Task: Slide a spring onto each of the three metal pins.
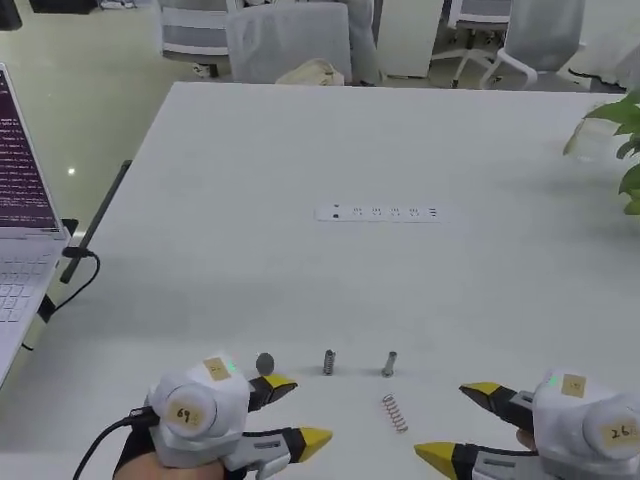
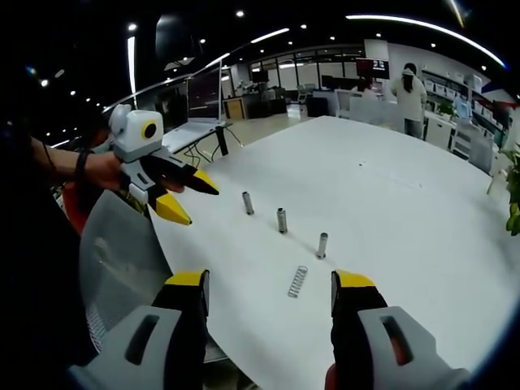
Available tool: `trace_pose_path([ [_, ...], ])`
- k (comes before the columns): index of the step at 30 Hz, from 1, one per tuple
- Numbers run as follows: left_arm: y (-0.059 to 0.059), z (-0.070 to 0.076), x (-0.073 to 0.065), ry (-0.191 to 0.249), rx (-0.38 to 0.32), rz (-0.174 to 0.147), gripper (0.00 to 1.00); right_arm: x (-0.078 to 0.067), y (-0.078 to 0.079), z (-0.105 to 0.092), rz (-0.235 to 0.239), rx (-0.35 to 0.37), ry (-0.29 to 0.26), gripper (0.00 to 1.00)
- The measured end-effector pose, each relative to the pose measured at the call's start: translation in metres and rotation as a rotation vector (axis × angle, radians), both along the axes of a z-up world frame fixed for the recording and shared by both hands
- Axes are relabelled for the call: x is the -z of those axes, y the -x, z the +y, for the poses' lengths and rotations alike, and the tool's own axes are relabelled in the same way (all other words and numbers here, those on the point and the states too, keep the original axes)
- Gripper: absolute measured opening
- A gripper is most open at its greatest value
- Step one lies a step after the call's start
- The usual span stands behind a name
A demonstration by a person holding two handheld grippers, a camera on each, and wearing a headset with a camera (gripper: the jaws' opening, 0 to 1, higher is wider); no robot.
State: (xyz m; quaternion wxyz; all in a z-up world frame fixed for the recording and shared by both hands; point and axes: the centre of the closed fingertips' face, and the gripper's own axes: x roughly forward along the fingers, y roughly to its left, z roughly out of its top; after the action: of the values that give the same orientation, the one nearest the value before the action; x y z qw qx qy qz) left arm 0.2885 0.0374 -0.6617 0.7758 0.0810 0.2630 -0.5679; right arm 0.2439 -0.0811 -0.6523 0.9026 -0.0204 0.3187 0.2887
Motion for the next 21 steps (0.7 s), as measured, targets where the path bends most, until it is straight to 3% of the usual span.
trace_pose_path([
  [21,0.011,-0.043,0.024,-0.021,0.112,0.011,0.35,-0.002,0.004,-0.001,0.004,0.006,0.01,0.58],
])
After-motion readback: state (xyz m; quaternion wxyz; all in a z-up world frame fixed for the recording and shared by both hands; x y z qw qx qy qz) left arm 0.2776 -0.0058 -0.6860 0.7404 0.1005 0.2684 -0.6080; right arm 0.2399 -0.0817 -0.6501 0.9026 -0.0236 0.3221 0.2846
